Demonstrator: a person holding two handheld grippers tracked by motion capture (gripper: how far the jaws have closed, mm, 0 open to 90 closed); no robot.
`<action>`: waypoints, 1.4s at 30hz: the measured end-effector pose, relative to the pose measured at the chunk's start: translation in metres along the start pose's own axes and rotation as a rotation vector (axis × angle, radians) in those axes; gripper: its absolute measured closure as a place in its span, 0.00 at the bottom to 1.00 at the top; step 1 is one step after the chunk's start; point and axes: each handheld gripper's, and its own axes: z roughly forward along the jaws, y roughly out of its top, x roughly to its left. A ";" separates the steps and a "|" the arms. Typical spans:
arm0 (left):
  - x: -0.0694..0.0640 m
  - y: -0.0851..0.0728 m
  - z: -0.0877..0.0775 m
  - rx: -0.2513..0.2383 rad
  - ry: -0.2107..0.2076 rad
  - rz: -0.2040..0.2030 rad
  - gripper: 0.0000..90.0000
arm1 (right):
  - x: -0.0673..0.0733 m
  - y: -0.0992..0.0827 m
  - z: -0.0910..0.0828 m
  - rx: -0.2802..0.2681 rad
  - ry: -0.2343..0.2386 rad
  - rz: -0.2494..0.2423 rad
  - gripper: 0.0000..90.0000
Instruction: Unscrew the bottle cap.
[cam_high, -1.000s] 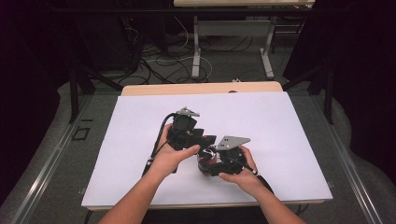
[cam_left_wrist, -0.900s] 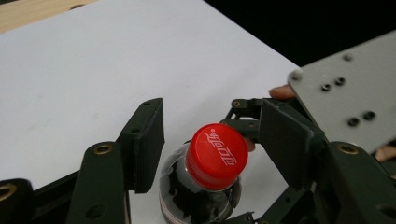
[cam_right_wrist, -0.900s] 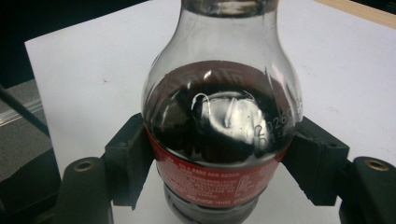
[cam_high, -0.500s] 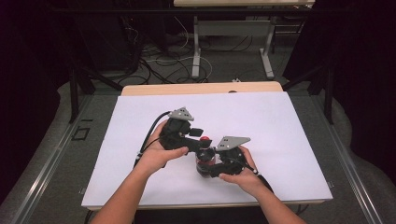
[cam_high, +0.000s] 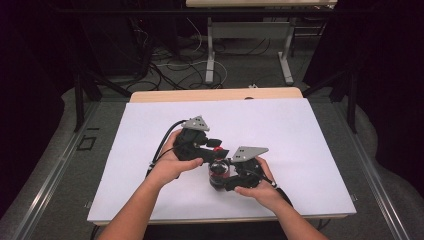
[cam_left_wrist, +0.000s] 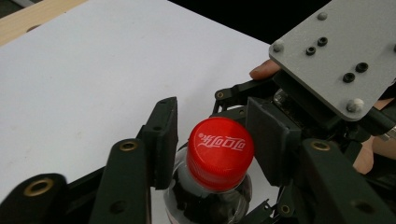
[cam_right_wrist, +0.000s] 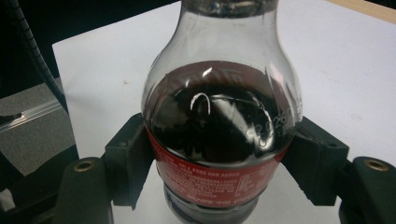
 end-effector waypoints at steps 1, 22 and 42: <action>-0.001 0.000 0.001 -0.007 0.010 -0.003 0.63 | 0.000 0.000 -0.001 0.014 0.006 0.003 0.33; -0.020 0.013 0.010 0.002 0.187 -0.297 0.56 | -0.001 -0.001 0.000 0.006 -0.038 0.027 0.33; -0.004 0.004 -0.005 0.001 0.078 -0.008 0.50 | 0.000 0.001 -0.002 -0.006 -0.018 0.013 0.33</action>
